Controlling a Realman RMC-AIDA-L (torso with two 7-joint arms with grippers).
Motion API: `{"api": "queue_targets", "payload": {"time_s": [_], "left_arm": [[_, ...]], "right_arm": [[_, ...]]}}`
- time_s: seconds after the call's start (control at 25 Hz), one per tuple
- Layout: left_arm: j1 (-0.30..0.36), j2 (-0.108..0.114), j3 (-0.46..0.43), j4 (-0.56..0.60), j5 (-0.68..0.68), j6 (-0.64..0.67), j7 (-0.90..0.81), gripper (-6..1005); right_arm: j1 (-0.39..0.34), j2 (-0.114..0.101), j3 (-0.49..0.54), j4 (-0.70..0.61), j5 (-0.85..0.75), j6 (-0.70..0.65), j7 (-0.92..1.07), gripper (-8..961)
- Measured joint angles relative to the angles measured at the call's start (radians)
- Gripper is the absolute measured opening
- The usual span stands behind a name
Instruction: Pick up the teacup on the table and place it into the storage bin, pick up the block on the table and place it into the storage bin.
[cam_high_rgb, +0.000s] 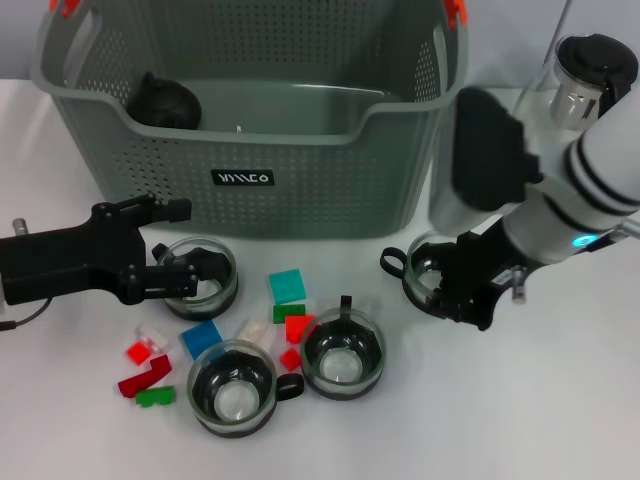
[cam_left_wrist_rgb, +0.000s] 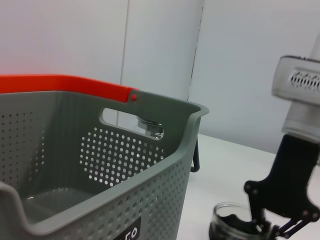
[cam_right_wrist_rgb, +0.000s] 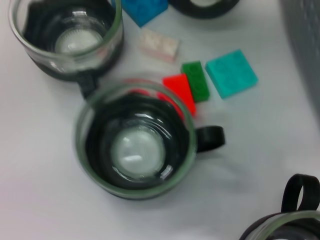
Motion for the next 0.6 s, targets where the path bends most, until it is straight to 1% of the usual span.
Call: {"api": "queue_targets", "payload": {"time_s": [0.12, 0.16, 0.28, 0.32, 0.4, 0.52, 0.6], "left_arm": [[0.000, 0.000, -0.002, 0.000, 0.000, -0.001, 0.001, 905], [0.001, 0.000, -0.004, 0.000, 0.000, -0.002, 0.001, 905], [0.001, 0.000, -0.012, 0.000, 0.000, -0.002, 0.001, 904], [0.001, 0.000, -0.013, 0.000, 0.000, -0.002, 0.002, 904], [0.000, 0.000, -0.014, 0.000, 0.000, -0.002, 0.005, 904], [-0.005, 0.000, -0.014, -0.003, 0.000, -0.006, 0.009, 904], [-0.006, -0.001, -0.014, -0.004, 0.000, -0.010, 0.009, 905]], "right_arm": [[-0.019, -0.001, 0.093, -0.082, 0.039, -0.127, -0.030, 56], [-0.029, -0.002, 0.144, -0.125, 0.064, -0.195, -0.046, 56], [-0.046, -0.009, 0.320, -0.230, 0.162, -0.391, -0.075, 56], [-0.047, -0.016, 0.396, -0.259, 0.208, -0.455, -0.082, 56], [-0.051, -0.030, 0.526, -0.288, 0.309, -0.542, -0.093, 56], [-0.084, -0.058, 0.676, -0.312, 0.471, -0.573, -0.099, 56], [-0.109, -0.071, 0.743, -0.318, 0.563, -0.556, -0.098, 57]]}}
